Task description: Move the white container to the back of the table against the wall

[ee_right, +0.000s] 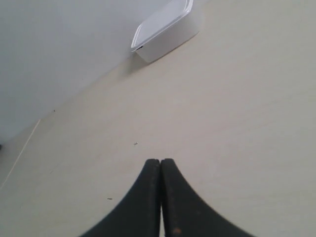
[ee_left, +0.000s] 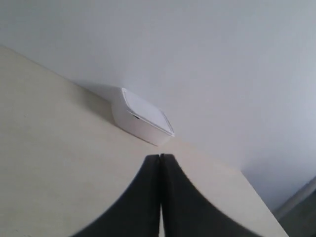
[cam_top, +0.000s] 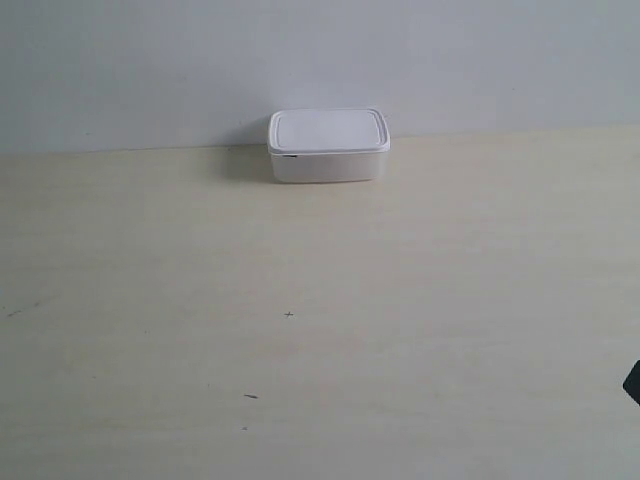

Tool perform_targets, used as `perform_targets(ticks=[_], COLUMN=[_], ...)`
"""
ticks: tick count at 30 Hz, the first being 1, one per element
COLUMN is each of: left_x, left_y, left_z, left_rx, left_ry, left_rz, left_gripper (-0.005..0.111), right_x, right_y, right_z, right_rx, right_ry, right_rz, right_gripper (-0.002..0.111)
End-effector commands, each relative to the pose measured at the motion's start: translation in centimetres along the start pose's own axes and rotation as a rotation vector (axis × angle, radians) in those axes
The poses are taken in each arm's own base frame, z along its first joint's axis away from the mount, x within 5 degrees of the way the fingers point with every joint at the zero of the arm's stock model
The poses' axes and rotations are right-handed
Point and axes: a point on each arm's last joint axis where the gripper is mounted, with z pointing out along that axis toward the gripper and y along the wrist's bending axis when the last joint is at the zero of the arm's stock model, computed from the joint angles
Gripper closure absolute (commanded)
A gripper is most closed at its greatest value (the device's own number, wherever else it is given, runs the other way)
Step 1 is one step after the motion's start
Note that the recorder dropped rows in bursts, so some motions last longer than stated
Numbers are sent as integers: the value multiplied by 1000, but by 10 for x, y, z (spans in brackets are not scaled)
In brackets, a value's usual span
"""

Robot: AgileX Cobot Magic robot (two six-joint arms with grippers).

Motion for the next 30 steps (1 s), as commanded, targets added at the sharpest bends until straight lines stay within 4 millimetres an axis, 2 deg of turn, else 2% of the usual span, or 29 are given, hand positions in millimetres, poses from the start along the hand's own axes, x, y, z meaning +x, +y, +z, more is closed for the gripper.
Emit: perform_targets(ticks=[1, 6, 19, 25, 30], left_x=[-5, -10, -13, -19, -19], left_y=[5, 10, 14, 20, 21], left_z=[-1, -3, -4, -8, -9], left_rx=[-86, -190, -253, -382, -399], left_ry=[-88, -179, -228, -338, -352], left_rz=[3, 2, 26, 24, 23], left_gripper=[107, 107, 107, 107, 107], right_x=[2, 5, 2, 2, 2], right_y=[-1, -2, -4, -4, -4], right_z=[0, 0, 0, 0, 0], right_rx=[6, 10, 29, 30, 30], right_ry=[17, 43, 16, 22, 22], right_rz=[-51, -168, -457, -459, -457], right_gripper=[108, 108, 108, 108, 108])
